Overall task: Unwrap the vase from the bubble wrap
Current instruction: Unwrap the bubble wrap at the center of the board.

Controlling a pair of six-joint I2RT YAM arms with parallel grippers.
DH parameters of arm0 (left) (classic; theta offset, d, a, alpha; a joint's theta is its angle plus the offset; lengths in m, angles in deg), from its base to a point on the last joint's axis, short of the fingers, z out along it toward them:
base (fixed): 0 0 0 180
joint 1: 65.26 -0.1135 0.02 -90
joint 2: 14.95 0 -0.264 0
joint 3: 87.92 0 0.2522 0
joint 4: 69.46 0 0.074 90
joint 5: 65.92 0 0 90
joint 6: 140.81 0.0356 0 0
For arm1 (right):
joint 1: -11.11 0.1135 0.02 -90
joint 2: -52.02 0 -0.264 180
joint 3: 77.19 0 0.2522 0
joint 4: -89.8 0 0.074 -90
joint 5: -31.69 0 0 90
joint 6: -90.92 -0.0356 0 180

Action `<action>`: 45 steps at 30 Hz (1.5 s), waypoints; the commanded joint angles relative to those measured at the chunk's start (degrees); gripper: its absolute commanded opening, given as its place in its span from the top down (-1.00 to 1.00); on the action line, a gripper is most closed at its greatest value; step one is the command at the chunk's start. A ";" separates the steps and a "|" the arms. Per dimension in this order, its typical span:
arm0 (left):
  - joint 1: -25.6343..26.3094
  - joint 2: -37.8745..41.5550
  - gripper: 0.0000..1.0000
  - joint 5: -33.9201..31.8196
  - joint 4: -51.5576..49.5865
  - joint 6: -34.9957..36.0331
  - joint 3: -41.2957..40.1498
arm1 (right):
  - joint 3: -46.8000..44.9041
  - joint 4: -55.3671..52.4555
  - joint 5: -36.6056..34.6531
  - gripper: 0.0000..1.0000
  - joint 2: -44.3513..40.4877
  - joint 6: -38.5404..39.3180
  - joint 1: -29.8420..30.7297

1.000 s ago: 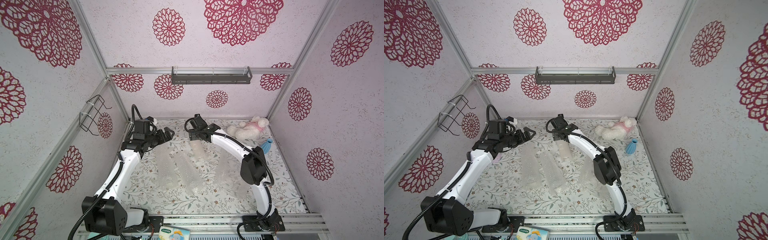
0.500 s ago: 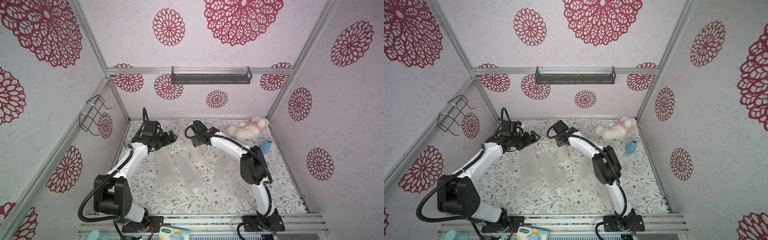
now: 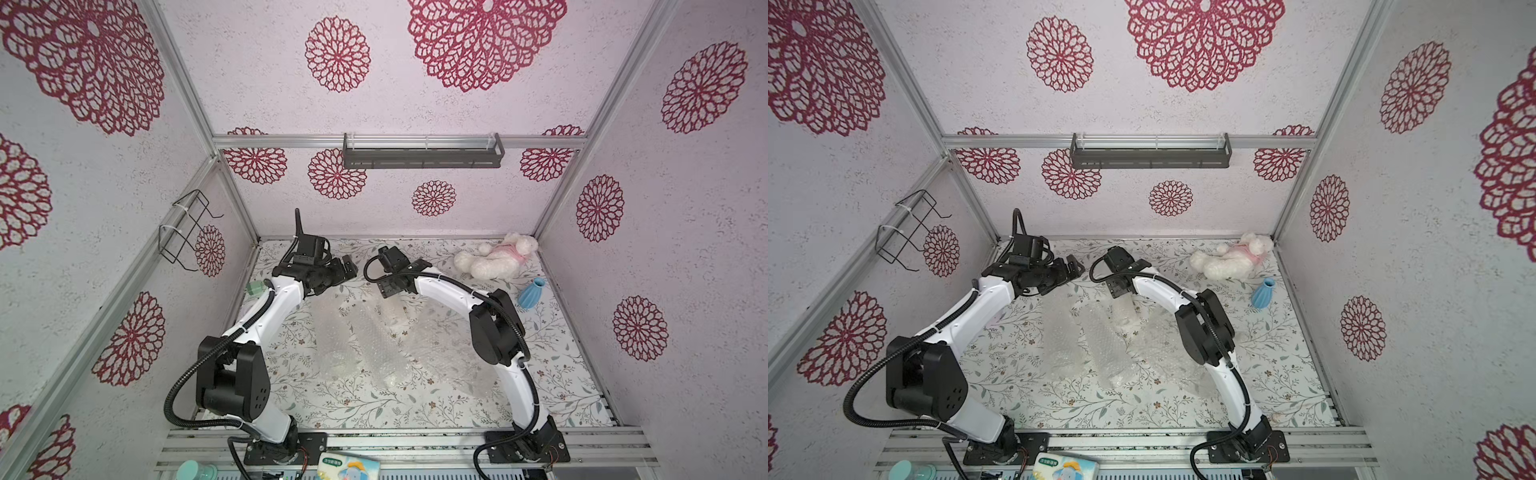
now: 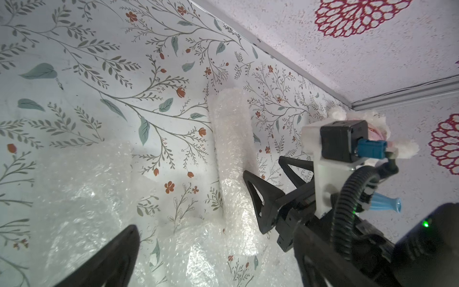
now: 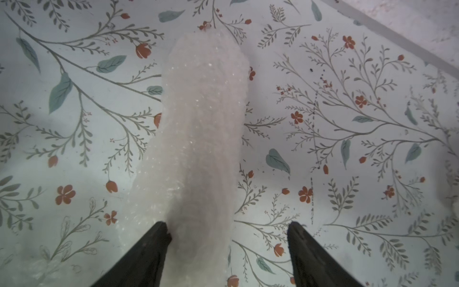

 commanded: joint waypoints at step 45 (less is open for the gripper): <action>3.33 -25.50 -0.86 4.53 18.34 -9.05 12.42 | -29.27 25.41 7.72 -0.51 -19.34 -6.42 -3.71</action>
